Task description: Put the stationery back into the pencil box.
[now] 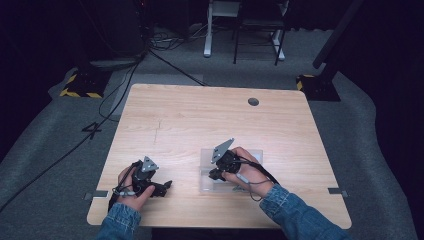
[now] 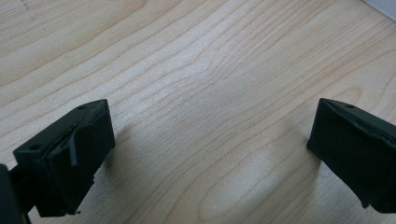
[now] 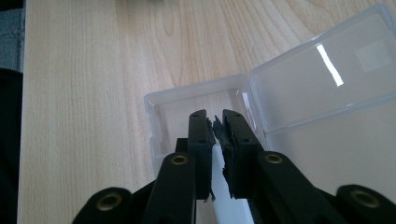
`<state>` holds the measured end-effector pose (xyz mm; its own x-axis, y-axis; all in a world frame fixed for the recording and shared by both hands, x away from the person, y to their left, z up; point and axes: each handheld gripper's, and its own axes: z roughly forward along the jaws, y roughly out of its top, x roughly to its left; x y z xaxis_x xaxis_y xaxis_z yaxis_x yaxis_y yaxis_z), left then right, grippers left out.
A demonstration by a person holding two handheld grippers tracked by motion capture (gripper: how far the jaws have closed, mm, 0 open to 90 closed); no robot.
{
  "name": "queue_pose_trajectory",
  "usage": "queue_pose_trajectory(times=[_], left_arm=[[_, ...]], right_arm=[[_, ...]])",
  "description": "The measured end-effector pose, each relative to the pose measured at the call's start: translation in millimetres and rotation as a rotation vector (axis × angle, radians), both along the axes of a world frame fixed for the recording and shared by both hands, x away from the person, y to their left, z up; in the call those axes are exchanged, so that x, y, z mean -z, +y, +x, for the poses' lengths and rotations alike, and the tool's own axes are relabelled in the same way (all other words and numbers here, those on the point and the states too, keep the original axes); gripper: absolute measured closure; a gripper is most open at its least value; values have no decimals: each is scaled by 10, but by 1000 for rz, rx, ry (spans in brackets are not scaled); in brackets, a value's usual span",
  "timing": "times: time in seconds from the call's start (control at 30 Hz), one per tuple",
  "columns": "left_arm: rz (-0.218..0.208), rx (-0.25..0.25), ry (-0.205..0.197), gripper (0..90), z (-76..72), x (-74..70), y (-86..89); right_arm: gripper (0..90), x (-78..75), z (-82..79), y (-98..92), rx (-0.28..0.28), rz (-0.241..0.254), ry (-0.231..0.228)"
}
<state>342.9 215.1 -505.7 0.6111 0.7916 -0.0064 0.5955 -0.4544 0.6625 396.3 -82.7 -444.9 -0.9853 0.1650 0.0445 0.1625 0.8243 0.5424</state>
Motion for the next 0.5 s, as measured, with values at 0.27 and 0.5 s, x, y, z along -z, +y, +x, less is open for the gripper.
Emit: queue_pose_trajectory(times=[0.27, 0.5], left_arm=[[0, 0, 0, 5, 0, 0, 0], [-1, 2, 3, 5, 1, -2, 2]], right_arm=[[729, -104, -23, -127, 29, 44, -34], [502, -236, -69, -481, 158, 120, -107]])
